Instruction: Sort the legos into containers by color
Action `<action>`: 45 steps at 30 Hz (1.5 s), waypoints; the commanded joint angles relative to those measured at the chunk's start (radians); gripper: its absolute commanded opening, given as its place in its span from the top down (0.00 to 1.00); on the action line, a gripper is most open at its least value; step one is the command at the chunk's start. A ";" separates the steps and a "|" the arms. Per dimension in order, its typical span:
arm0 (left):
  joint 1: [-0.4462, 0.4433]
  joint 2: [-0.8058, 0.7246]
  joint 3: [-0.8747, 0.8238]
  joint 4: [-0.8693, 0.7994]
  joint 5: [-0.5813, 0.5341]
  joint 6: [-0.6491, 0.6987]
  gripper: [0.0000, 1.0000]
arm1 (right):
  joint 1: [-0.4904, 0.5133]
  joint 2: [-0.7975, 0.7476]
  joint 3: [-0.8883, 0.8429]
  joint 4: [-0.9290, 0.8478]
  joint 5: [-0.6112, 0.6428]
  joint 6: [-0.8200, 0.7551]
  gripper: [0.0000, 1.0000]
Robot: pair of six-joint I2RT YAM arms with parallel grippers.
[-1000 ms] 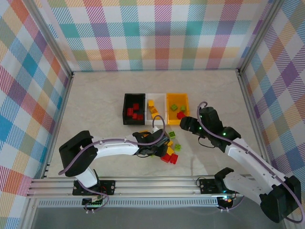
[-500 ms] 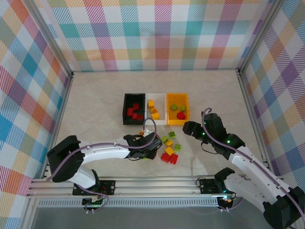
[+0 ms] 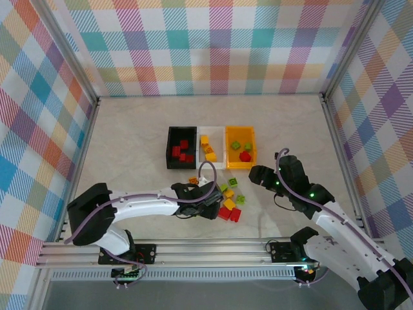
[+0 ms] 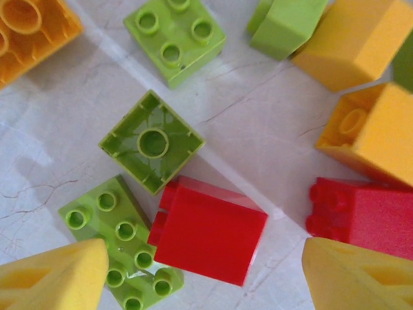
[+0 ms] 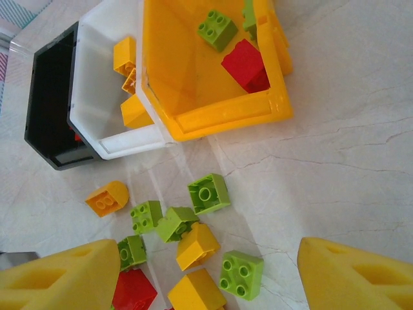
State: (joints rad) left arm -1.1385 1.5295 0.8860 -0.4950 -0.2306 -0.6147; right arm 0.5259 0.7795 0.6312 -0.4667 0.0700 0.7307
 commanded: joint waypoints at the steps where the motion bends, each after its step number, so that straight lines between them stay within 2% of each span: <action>1: -0.012 0.029 0.035 -0.003 -0.035 0.026 0.22 | 0.006 -0.024 -0.013 -0.022 0.017 0.018 0.27; 9: -0.016 0.081 0.035 0.004 -0.041 0.038 0.30 | 0.006 -0.044 -0.011 -0.033 0.032 0.024 0.26; 16: -0.026 0.094 0.033 0.007 -0.039 0.035 0.44 | 0.006 -0.049 -0.014 -0.038 0.043 0.028 0.26; 20: -0.032 0.074 0.027 0.000 -0.041 0.020 0.57 | 0.006 -0.062 -0.022 -0.041 0.051 0.032 0.26; 31: -0.047 -0.092 0.125 -0.048 -0.072 0.013 0.59 | 0.006 -0.077 -0.061 -0.026 0.051 0.042 0.26; 38: 0.113 0.101 0.388 0.022 -0.023 0.104 0.62 | 0.006 -0.077 -0.091 -0.027 0.057 0.042 0.26; 45: 0.207 0.392 0.740 -0.062 -0.010 0.153 0.64 | 0.006 -0.106 -0.106 -0.052 0.061 0.035 0.26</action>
State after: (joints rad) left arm -0.9516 1.8668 1.5322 -0.4992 -0.2512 -0.5056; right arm 0.5259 0.6949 0.5377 -0.4965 0.1165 0.7597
